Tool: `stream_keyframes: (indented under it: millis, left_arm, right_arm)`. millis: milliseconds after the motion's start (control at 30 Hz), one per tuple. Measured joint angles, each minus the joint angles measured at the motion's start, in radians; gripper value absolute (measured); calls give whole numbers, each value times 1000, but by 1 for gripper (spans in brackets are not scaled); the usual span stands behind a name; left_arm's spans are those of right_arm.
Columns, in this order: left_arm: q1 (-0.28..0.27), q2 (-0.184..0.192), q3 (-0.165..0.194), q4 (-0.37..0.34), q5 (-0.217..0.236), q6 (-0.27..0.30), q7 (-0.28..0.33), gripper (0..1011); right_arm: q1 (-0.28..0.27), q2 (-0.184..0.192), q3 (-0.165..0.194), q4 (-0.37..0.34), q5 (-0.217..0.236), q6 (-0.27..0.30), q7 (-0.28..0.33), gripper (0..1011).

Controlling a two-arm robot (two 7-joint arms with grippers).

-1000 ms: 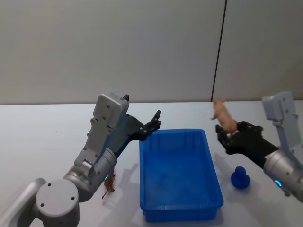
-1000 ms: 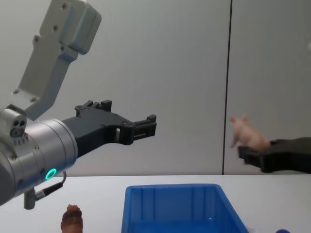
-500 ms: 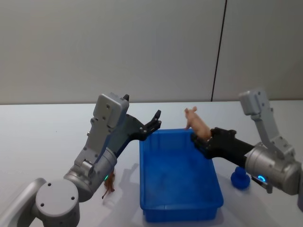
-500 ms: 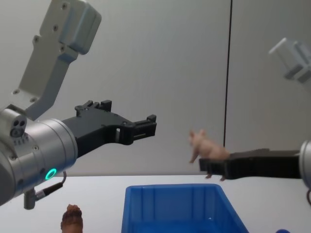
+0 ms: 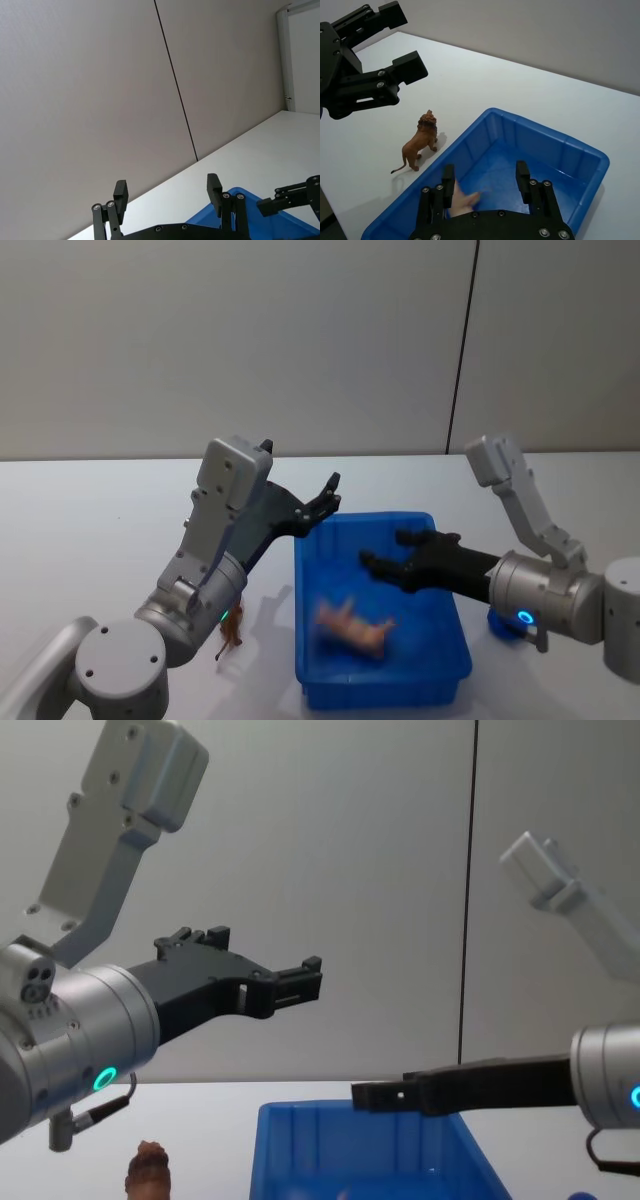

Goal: Pick up the two dolls from the table and place them into the box.

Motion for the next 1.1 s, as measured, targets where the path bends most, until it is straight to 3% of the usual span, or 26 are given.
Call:
stream_keyframes:
  millis: [300, 400, 800, 1100]
  left_arm:
    - [0, 0, 0, 0, 0, 0, 0, 1001]
    - [0, 0, 0, 0, 0, 0, 0, 1001]
    - [0, 0, 0, 0, 0, 0, 0, 1001]
    - [0, 0, 0, 0, 0, 0, 0, 1001]
  right_arm:
    - [14, -7, -6, 18, 3, 18, 21, 958]
    - [15, -6, -6, 19, 5, 18, 23, 999]
    - [-22, 42, 32, -47, 35, -50, -22, 1001]
    - [-129, 125, 92, -159, 98, -121, -110, 1001]
